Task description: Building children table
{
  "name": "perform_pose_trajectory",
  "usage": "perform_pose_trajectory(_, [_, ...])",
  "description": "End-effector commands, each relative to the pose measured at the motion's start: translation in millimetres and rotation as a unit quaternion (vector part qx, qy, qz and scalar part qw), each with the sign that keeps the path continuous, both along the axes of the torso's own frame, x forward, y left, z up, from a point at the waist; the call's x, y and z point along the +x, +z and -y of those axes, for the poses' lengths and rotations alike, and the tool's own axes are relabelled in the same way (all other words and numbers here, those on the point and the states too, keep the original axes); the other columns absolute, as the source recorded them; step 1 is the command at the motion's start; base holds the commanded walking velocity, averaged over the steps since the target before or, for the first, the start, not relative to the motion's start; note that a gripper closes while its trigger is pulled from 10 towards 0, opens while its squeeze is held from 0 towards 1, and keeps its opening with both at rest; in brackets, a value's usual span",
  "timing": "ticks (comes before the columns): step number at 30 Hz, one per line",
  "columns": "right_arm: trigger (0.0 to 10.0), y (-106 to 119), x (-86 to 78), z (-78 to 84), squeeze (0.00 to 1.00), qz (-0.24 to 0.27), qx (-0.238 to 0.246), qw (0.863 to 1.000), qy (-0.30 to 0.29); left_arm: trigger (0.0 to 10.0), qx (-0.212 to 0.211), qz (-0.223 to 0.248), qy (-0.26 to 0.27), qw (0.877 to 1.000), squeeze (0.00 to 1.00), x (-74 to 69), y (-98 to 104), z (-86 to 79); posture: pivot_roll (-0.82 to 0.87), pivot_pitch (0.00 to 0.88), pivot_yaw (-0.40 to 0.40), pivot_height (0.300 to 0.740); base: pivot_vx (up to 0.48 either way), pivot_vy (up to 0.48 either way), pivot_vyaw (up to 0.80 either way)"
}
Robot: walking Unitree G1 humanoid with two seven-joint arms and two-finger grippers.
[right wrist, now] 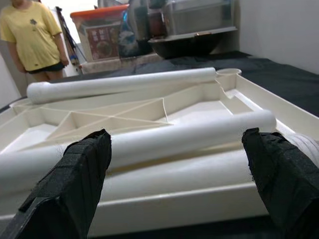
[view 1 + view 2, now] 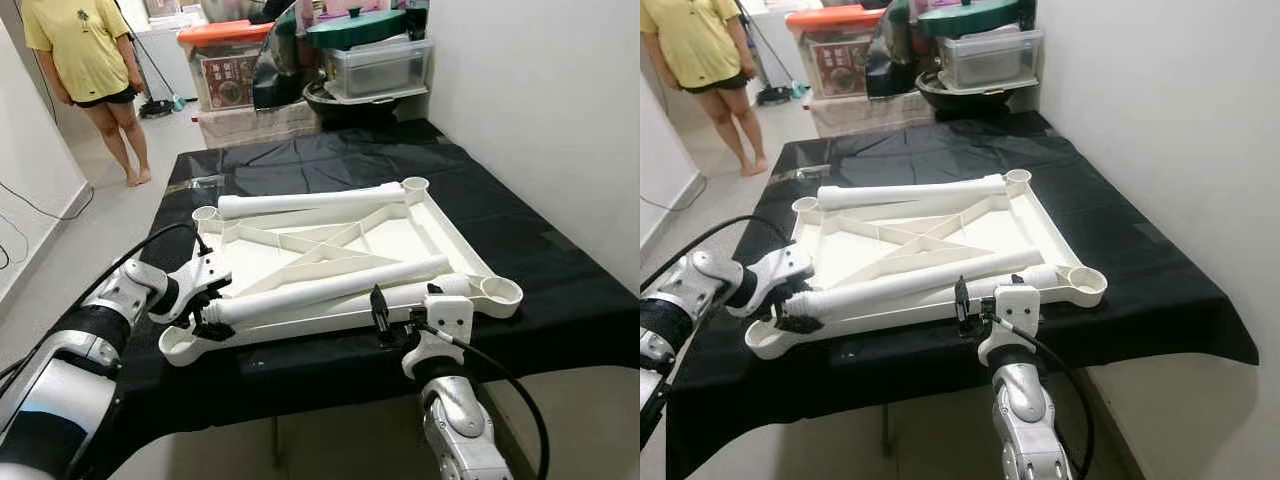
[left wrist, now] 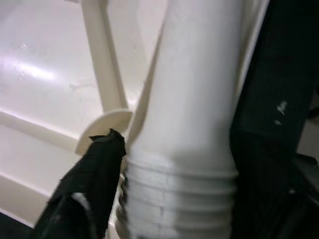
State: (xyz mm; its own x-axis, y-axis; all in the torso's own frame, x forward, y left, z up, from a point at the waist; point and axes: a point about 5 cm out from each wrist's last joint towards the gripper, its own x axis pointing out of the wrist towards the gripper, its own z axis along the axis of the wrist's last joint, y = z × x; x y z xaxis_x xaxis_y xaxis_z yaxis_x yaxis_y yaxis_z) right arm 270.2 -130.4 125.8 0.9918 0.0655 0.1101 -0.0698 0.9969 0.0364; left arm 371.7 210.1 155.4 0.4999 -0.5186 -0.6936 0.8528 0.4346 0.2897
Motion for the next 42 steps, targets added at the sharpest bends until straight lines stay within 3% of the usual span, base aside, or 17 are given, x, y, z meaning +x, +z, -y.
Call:
perform_pose_trajectory(1, [10.0, 0.2, -1.1, -2.5, 0.00, -0.004, 0.004, 1.000, 0.006, 0.0, -0.005, 0.002, 0.004, 1.000, 0.00, 0.6, 1.2, -1.6, 0.03, 0.000, 0.096, 0.740, 0.000, 0.000, 0.00])
perform_pose_trajectory(8, [10.0, 1.7, -0.1, -2.1, 0.00, -0.004, 0.005, 1.000, 0.004, 0.0, -0.002, 0.000, 0.006, 1.000, 0.00, -0.6, -1.3, -5.2, 0.03, 0.000, 0.100, 0.740, 0.000, 0.000, 0.00])
perform_pose_trajectory(11, [10.0, 2.9, 1.6, -3.4, 0.00, -0.009, 0.016, 1.000, 0.007, 0.0, -0.007, 0.020, 0.017, 1.000, 0.00, 0.7, 0.1, -7.1, 0.02, 0.000, 0.103, 0.740, 0.000, 0.000, 0.00])
perform_pose_trajectory(12, [10.0, 5.9, 3.3, -4.9, 0.00, -0.008, 0.025, 1.000, 0.010, 10.0, -0.023, 0.046, 0.035, 0.998, 0.00, 3.8, 3.5, -6.4, 0.02, 0.000, 0.104, 0.740, 0.000, 0.000, 0.00])
perform_pose_trajectory(15, [10.0, 13.7, 7.1, -7.6, 0.00, 0.000, 0.053, 0.998, 0.018, 10.0, -0.073, 0.116, 0.082, 0.987, 0.00, 11.4, 14.6, -3.2, 0.02, 0.000, 0.099, 0.740, 0.000, 0.000, 0.00])
perform_pose_trajectory(16, [10.0, 17.1, 8.7, -8.4, 1.00, 0.005, 0.064, 0.998, 0.023, 10.0, -0.098, 0.139, 0.086, 0.982, 0.00, 12.2, 17.8, -0.5, 0.03, 0.000, 0.090, 0.740, 0.000, 0.000, 0.00])
perform_pose_trajectory(18, [10.0, 23.2, 12.0, -11.2, 1.00, 0.011, 0.085, 0.996, 0.038, 10.0, -0.135, 0.172, 0.090, 0.972, 0.00, 10.8, 18.4, 4.2, 0.03, 0.000, 0.083, 0.740, 0.000, 0.000, 0.00])
perform_pose_trajectory(19, [10.0, 30.7, 16.3, -16.6, 0.46, 0.013, 0.115, 0.991, 0.064, 10.0, -0.158, 0.205, 0.094, 0.961, 0.00, 6.6, 14.6, 9.5, 0.03, 0.000, 0.077, 0.740, 0.000, 0.000, 0.00])
perform_pose_trajectory(21, [10.0, 32.8, 17.6, -18.3, 0.46, 0.013, 0.126, 0.989, 0.072, 10.0, -0.164, 0.218, 0.095, 0.957, 0.00, 4.5, 13.0, 11.7, 0.03, 0.000, 0.077, 0.740, 0.000, 0.000, 0.00])
perform_pose_trajectory(22, [10.0, 36.4, 18.8, -21.5, 0.00, 0.014, 0.149, 0.985, 0.090, 10.0, -0.167, 0.246, 0.093, 0.950, 0.00, 0.2, 10.8, 15.9, 0.03, 0.000, 0.072, 0.740, 0.000, 0.000, 0.00])
perform_pose_trajectory(28, [10.0, 50.2, 22.0, -39.3, 0.00, 0.002, 0.248, 0.949, 0.195, 10.0, -0.206, 0.294, 0.065, 0.931, 0.00, -27.9, -6.6, 47.2, 0.03, 0.000, 0.051, 0.740, 0.000, 0.000, 0.00])
perform_pose_trajectory(29, [10.0, 50.2, 22.0, -39.3, 0.00, 0.002, 0.248, 0.949, 0.195, 10.0, -0.206, 0.294, 0.065, 0.931, 0.00, -27.9, -6.6, 47.2, 0.03, 0.000, 0.051, 0.740, 0.000, 0.000, 0.00])
perform_pose_trajectory(31, [10.0, 52.7, 25.3, -41.8, 0.00, -0.005, 0.245, 0.945, 0.216, 10.0, -0.208, 0.284, 0.052, 0.935, 0.00, -44.3, -20.3, 63.1, 0.03, 0.000, 0.039, 0.740, 0.000, 0.000, 0.00])
perform_pose_trajectory(34, [10.0, 52.4, 29.3, -40.1, 0.00, -0.014, 0.260, 0.942, 0.211, 10.0, -0.210, 0.265, 0.050, 0.940, 0.00, -51.1, -27.7, 65.7, 0.03, 0.000, 0.024, 0.740, 0.000, 0.000, 0.00])
perform_pose_trajectory(40, [10.0, 50.2, 31.6, -36.6, 0.00, -0.023, 0.258, 0.943, 0.210, 10.0, -0.208, 0.260, 0.060, 0.941, 0.00, -52.0, -23.2, 63.1, 0.03, 0.000, 0.021, 0.740, 0.000, 0.000, 0.00])
perform_pose_trajectory(41, [10.0, 45.1, 29.7, -35.5, 0.00, -0.028, 0.244, 0.947, 0.210, 10.0, -0.228, 0.274, 0.072, 0.932, 1.00, -41.7, -4.1, 61.5, 0.03, 0.000, 0.024, 0.740, 0.000, 0.000, 0.00])
perform_pose_trajectory(42, [10.0, 45.1, 29.7, -35.5, 0.00, -0.028, 0.244, 0.947, 0.210, 10.0, -0.228, 0.274, 0.072, 0.932, 1.00, -41.7, -4.1, 61.5, 0.03, 0.000, 0.024, 0.740, 0.000, 0.000, 0.00])
